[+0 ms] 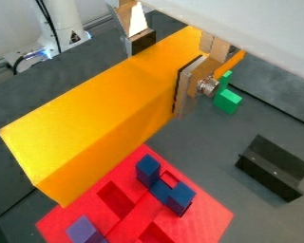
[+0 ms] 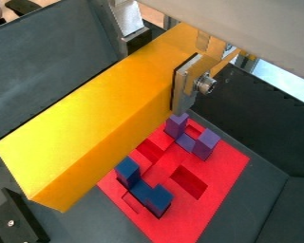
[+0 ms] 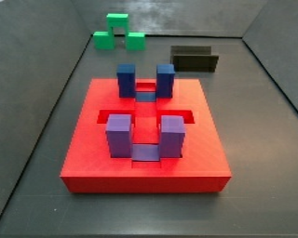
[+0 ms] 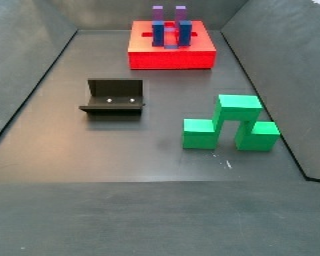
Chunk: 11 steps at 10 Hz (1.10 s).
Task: Pick up the yellow object. Move up. Move to above the board. Insert the yellow object.
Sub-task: Move to above the board, then insert the yellow object.
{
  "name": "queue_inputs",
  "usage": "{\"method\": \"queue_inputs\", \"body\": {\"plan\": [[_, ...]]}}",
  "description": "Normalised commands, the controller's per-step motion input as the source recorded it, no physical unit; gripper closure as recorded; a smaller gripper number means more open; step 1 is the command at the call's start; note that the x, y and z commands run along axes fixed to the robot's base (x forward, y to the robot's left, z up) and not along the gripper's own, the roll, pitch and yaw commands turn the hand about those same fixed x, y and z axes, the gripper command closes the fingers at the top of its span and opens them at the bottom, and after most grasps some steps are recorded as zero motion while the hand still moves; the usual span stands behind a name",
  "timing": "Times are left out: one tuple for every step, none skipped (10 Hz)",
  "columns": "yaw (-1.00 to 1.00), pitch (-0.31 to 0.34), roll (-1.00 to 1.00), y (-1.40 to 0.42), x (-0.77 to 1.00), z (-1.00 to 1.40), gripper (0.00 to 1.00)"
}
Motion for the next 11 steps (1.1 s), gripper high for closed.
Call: {"method": "queue_inputs", "body": {"plan": [[0.01,0.106,0.01,-0.18,0.04,0.06,1.0],[0.0,0.0,-0.01,0.01,-0.01,0.0,1.0],[-0.09,0.074,0.0,0.0,0.21,-0.14,1.0],[-0.17,0.026,0.0,-0.15,0.31,-0.69,1.0],[-0.09,0.0,0.0,-0.34,0.34,-1.0,1.0],[0.0,0.0,0.01,-0.35,0.18,-1.0,1.0],[0.02,0.0,0.12,-0.29,0.06,-1.0,1.0],[0.14,0.0,0.2,-0.21,0.0,-0.95,1.0],[0.16,-0.001,0.21,-0.2,0.0,-0.93,1.0],[0.13,-0.039,0.16,-0.21,0.0,-1.0,1.0],[0.04,-0.079,0.05,-0.05,0.04,-1.0,1.0]]}}
